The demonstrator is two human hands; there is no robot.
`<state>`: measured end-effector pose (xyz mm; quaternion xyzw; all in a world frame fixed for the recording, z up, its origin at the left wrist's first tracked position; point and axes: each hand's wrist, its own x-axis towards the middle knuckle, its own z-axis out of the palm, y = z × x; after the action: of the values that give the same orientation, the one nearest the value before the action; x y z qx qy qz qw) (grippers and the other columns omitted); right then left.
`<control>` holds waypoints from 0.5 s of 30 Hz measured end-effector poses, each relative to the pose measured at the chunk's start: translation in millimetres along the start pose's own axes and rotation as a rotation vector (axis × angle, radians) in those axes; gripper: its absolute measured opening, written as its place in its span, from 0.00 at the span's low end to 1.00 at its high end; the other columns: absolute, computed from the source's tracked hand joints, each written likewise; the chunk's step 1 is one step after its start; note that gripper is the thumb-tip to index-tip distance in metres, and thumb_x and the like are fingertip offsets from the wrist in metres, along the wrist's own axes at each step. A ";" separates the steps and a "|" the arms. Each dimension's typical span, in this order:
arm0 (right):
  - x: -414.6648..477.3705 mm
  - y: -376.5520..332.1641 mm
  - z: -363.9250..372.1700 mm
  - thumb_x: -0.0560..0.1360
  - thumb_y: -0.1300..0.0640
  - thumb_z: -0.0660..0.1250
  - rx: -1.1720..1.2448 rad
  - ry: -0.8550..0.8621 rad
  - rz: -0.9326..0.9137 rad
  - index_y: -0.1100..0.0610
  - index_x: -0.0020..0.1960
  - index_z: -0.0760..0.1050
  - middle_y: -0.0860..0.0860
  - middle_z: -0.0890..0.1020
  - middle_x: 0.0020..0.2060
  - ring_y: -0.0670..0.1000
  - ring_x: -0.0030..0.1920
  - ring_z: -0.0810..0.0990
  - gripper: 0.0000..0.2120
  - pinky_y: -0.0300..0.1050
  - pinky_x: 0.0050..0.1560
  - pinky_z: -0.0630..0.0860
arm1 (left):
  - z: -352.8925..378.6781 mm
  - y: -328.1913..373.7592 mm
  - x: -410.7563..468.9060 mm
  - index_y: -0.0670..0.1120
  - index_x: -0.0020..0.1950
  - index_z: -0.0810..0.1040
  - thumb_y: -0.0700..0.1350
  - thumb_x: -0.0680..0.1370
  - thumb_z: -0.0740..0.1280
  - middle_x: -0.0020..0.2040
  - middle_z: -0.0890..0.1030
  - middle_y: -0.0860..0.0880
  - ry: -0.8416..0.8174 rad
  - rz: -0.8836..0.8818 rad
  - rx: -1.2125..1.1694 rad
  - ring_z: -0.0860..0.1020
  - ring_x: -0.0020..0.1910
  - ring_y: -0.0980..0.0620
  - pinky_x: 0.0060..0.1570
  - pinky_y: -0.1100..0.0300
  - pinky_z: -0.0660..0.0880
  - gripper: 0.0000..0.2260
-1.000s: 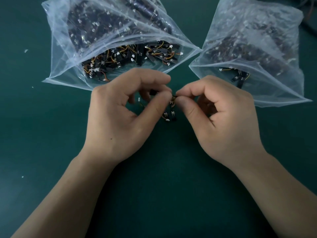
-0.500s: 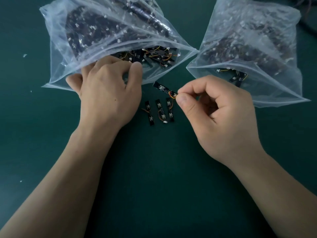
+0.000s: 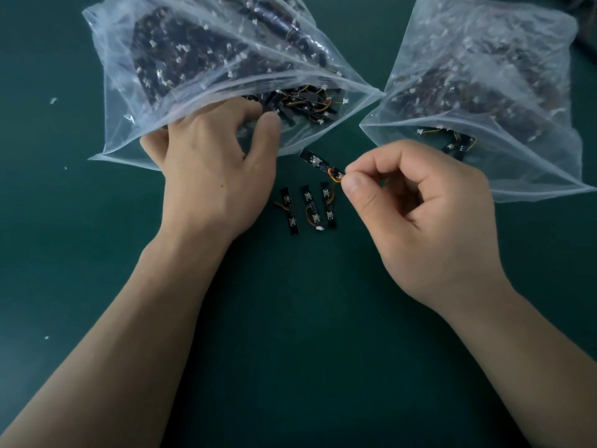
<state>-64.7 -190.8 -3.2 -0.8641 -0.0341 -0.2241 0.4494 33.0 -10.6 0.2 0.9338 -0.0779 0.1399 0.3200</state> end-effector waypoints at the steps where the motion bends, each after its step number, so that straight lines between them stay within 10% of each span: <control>1: 0.1 0.4 -0.6 0.80 0.57 0.71 0.002 0.006 0.005 0.51 0.47 0.81 0.37 0.79 0.37 0.54 0.32 0.75 0.04 0.37 0.33 0.70 | -2.3 1.3 -1.6 0.58 0.55 0.84 0.57 0.83 0.59 0.49 0.83 0.60 0.025 0.003 -0.027 0.78 0.59 0.50 0.54 0.57 0.54 0.14; 5: 1.4 4.3 -4.2 0.80 0.55 0.71 0.026 0.046 0.058 0.51 0.47 0.81 0.41 0.81 0.36 0.54 0.32 0.75 0.03 0.43 0.33 0.72 | -9.5 1.6 -7.4 0.55 0.56 0.86 0.53 0.82 0.63 0.48 0.82 0.63 0.090 0.026 -0.161 0.81 0.54 0.51 0.66 0.48 0.70 0.12; 7: 1.7 5.2 -4.4 0.80 0.55 0.71 0.043 0.055 0.080 0.51 0.47 0.82 0.45 0.81 0.36 0.54 0.32 0.76 0.03 0.47 0.33 0.73 | -7.5 1.1 -6.1 0.58 0.55 0.85 0.54 0.82 0.63 0.46 0.82 0.65 0.067 0.008 -0.128 0.80 0.55 0.54 0.66 0.59 0.62 0.11; 15: 0.7 1.9 -1.4 0.80 0.55 0.71 0.042 0.018 0.071 0.50 0.47 0.81 0.38 0.80 0.36 0.54 0.31 0.74 0.04 0.46 0.32 0.72 | 3.1 -4.1 -1.4 0.60 0.52 0.85 0.59 0.82 0.59 0.57 0.81 0.64 -0.062 0.018 0.014 0.74 0.65 0.53 0.50 0.55 0.50 0.14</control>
<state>-64.1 -193.2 -3.7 -0.8530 -0.0041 -0.2150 0.4755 33.3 -9.2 -4.9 0.9391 -0.0954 0.1143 0.3096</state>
